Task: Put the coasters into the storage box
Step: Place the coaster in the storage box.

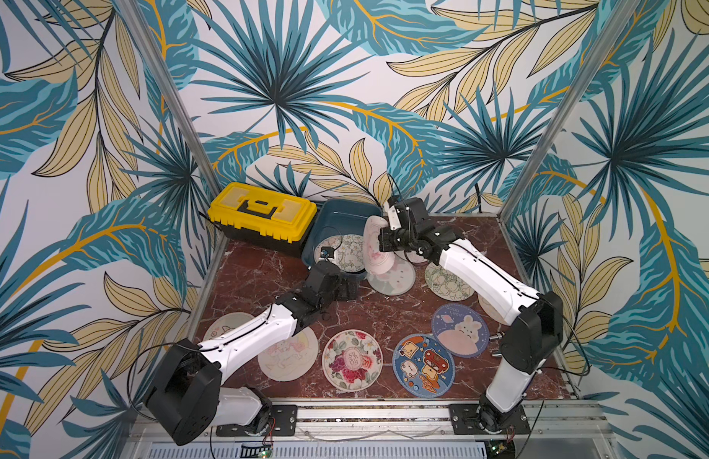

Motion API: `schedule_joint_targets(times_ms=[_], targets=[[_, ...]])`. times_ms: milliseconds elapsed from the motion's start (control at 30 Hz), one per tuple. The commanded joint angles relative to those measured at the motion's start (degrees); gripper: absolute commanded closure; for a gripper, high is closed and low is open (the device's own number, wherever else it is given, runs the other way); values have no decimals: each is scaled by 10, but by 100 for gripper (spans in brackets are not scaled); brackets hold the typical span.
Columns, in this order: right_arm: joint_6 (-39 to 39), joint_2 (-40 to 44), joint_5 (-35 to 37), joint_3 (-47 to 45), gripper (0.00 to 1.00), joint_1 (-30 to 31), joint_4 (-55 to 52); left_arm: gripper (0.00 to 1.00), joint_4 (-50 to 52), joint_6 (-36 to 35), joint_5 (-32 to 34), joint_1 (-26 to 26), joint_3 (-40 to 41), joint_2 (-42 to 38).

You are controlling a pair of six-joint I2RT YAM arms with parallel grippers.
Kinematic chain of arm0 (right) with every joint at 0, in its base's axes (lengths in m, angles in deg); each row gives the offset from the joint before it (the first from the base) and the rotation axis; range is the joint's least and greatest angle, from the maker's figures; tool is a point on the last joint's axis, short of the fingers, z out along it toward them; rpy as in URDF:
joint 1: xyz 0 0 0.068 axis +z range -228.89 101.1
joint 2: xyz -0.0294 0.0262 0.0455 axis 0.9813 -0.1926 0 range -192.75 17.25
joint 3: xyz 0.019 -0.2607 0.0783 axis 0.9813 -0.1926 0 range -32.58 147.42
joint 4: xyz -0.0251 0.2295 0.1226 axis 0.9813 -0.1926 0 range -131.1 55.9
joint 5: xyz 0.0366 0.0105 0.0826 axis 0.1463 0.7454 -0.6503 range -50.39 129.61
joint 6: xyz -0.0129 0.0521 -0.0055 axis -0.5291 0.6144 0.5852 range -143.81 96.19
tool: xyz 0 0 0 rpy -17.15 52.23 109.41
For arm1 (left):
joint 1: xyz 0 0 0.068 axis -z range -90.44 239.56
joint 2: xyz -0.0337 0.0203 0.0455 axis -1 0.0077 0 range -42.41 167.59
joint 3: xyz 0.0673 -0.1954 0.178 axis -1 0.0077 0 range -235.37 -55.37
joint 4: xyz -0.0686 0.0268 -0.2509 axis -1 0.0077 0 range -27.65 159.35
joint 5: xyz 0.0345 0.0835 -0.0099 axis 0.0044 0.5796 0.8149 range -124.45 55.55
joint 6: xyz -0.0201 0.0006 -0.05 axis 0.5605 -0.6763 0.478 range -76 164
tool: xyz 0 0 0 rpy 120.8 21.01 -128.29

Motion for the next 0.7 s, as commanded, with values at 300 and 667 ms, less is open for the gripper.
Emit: schedule_joint_targets(times_ms=[300,667], targets=[[-14,-180,-68,182,100,25,8,0,-83,-28,-17,-21,97,-121],[15,-283,-80,225,100,28,76,0,-84,-56,-9,-39,108,-145]])
